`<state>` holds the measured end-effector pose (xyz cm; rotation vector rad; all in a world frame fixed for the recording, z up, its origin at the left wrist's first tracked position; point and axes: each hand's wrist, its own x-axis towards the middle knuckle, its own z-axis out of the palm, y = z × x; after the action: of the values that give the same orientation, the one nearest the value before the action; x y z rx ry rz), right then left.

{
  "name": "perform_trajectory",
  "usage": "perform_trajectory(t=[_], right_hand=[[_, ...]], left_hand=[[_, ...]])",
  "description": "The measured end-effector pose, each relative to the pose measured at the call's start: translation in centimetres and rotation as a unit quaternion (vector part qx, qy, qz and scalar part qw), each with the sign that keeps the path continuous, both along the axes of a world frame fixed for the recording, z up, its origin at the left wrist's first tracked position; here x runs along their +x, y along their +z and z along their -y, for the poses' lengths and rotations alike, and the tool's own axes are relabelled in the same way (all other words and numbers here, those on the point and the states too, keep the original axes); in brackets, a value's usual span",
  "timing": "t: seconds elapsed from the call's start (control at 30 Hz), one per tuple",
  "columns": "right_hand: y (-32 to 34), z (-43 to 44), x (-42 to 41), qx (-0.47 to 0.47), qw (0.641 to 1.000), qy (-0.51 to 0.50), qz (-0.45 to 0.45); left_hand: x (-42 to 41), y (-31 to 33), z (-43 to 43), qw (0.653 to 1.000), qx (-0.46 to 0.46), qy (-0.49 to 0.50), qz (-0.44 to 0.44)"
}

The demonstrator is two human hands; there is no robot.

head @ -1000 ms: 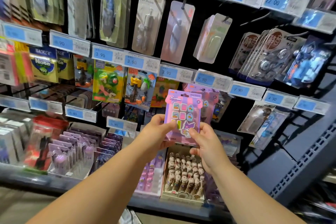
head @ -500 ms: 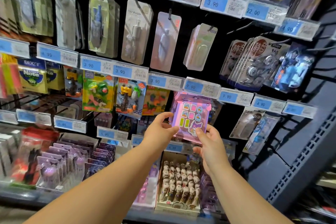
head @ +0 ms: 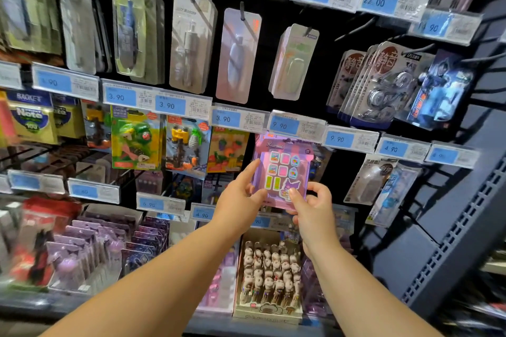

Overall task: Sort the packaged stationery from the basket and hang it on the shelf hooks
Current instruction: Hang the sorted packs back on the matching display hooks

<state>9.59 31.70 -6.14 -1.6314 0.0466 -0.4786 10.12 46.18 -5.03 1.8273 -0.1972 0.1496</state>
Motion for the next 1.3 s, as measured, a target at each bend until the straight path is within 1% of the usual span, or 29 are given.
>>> perform_trajectory(t=[0.13,0.37,0.6,0.77,0.97,1.07,1.17,1.23,1.3], right_hand=[[0.0,0.1,0.1,-0.014,1.0,-0.012,0.015],[-0.3,0.3,0.0,-0.011,0.999,-0.008,0.031],[-0.5,0.3,0.1,-0.028,0.999,0.003,0.026],[-1.0,0.2,0.9,-0.018,1.0,-0.017,0.005],[-1.6,0.2,2.0,-0.004,0.997,-0.069,-0.027],[-2.0,0.0,3.0,-0.001,0.995,-0.086,-0.045],[-2.2,-0.1,3.9,0.009,0.993,-0.1,-0.058],[-2.5,-0.1,4.6,0.014,0.992,-0.11,-0.062],[-3.0,-0.1,5.1,0.013,0.99,-0.121,-0.071]], left_hand=[[0.2,-0.1,0.4,1.0,0.018,0.002,0.008],[0.2,-0.8,0.5,0.999,0.006,0.005,0.04],[-0.2,-0.8,0.5,0.999,0.004,0.02,0.028],[0.5,-0.8,0.7,0.998,0.039,0.027,0.033],[2.1,-1.0,0.8,0.993,0.099,0.033,0.052],[3.2,-1.5,0.7,0.985,0.151,0.047,0.064],[3.7,-1.8,0.9,0.977,0.194,0.063,0.055],[3.8,-1.9,1.3,0.976,0.2,0.069,0.056],[4.1,-2.4,1.6,0.977,0.186,0.081,0.06]])
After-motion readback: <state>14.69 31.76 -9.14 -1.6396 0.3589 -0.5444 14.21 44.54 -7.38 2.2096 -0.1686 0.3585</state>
